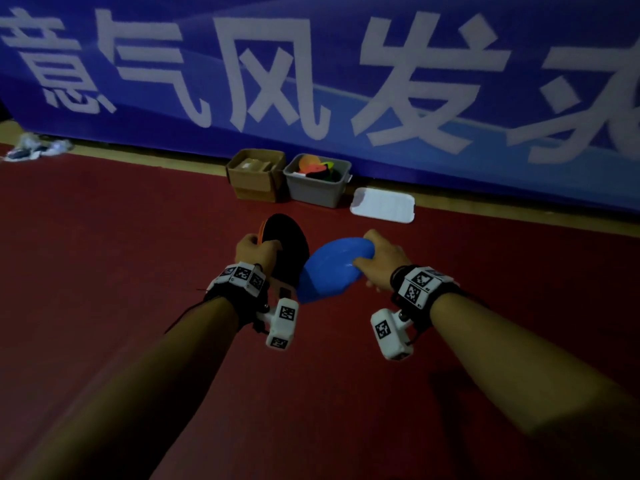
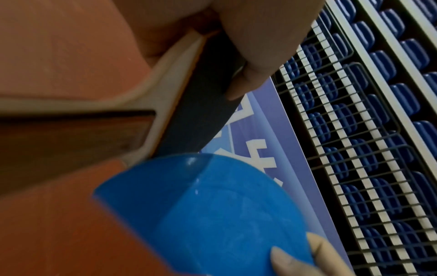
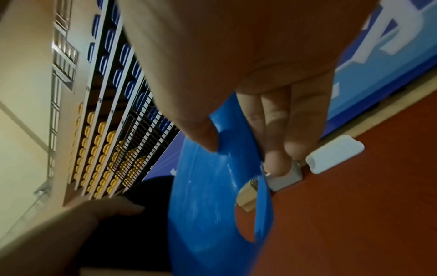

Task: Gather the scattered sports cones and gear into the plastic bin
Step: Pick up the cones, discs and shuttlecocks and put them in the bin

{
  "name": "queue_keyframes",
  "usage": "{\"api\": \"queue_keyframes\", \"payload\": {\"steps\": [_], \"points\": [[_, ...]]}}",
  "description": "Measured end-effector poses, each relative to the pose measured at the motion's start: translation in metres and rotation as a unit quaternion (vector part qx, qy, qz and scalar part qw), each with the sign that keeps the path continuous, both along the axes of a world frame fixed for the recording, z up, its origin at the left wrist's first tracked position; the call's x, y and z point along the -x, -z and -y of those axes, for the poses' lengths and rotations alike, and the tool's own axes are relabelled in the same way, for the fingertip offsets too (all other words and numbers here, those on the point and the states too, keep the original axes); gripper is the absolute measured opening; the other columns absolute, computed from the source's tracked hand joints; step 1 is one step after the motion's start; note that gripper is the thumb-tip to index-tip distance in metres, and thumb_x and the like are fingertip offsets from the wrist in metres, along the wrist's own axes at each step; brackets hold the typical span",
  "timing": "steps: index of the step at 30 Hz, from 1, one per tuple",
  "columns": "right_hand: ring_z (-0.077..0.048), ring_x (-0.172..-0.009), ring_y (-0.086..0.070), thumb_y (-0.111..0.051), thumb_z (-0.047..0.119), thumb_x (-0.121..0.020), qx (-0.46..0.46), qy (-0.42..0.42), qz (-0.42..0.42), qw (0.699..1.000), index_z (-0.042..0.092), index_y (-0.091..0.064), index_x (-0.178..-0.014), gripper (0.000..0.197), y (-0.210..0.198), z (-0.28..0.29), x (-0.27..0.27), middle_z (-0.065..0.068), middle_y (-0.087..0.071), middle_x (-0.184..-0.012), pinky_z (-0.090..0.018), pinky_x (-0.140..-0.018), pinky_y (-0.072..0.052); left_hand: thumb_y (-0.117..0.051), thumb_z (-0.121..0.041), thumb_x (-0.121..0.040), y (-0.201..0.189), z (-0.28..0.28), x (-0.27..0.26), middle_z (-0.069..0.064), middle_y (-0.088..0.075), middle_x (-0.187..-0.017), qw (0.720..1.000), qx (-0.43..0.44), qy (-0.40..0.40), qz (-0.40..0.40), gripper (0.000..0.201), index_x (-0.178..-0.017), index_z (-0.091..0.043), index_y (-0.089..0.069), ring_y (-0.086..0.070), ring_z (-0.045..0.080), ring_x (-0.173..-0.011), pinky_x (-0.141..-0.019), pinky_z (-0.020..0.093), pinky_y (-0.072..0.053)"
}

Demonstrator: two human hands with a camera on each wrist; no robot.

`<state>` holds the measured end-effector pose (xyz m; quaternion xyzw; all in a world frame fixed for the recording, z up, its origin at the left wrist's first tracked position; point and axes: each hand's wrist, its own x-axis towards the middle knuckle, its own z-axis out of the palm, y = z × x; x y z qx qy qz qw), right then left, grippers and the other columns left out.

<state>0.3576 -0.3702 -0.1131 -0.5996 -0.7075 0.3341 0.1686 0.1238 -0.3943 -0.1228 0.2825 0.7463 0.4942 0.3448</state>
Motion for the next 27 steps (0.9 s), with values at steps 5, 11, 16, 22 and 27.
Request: {"api": "queue_keyframes", "payload": {"steps": [5, 11, 16, 22, 27], "points": [[-0.030, -0.086, -0.063, -0.070, 0.032, -0.083, -0.015, 0.014, 0.049, 0.999, 0.025, -0.058, -0.105, 0.026, 0.003, -0.129, 0.000, -0.007, -0.064, -0.095, -0.027, -0.068, -0.048, -0.069, -0.008, -0.076, -0.003, -0.135, 0.006, 0.008, -0.056, -0.069, 0.999, -0.004, 0.034, -0.014, 0.017, -0.072, -0.009, -0.052, -0.055, 0.025, -0.065, -0.057, 0.030, -0.046], [-0.028, -0.084, -0.056, -0.071, 0.033, -0.083, -0.050, 0.024, 0.055, 0.997, 0.015, -0.059, -0.098, 0.026, 0.021, -0.320, 0.012, -0.006, -0.059, -0.088, -0.030, -0.069, -0.043, -0.071, -0.006, -0.077, -0.001, -0.323, 0.011, 0.005, -0.052, -0.063, 0.998, -0.015, 0.046, -0.026, 0.029, -0.062, -0.014, -0.048, -0.053, 0.022, -0.063, -0.052, 0.025, -0.039], [-0.028, -0.086, -0.054, -0.063, 0.032, -0.088, -0.034, -0.007, 0.047, 0.998, 0.029, -0.045, -0.077, 0.021, 0.009, -0.484, 0.036, -0.001, -0.054, -0.091, -0.026, -0.067, -0.035, -0.073, -0.008, -0.077, -0.021, -0.459, 0.028, 0.012, -0.064, -0.085, 0.999, -0.021, 0.020, -0.038, 0.021, -0.096, -0.001, -0.069, -0.062, 0.027, -0.079, -0.062, 0.028, -0.046], [-0.029, -0.089, -0.056, -0.056, 0.033, -0.091, -0.047, -0.043, 0.055, 0.996, 0.023, -0.049, -0.097, 0.013, -0.031, -0.654, 0.109, -0.006, -0.055, -0.092, -0.029, -0.070, -0.036, -0.073, -0.009, -0.079, -0.045, -0.603, 0.084, 0.008, -0.063, -0.088, 0.998, -0.041, -0.025, -0.047, 0.024, -0.102, -0.007, -0.069, -0.060, 0.025, -0.083, -0.074, 0.030, -0.046], [-0.031, -0.086, -0.058, -0.058, 0.038, -0.090, -0.090, -0.074, 0.076, 0.990, 0.022, -0.062, -0.110, 0.025, -0.024, -0.773, 0.172, -0.009, -0.064, -0.096, -0.031, -0.068, -0.039, -0.076, -0.024, -0.068, -0.026, -0.732, 0.145, -0.007, -0.067, -0.094, 0.997, -0.051, -0.008, -0.064, 0.009, -0.076, -0.024, -0.072, -0.064, 0.023, -0.088, -0.084, 0.036, -0.054]]}}
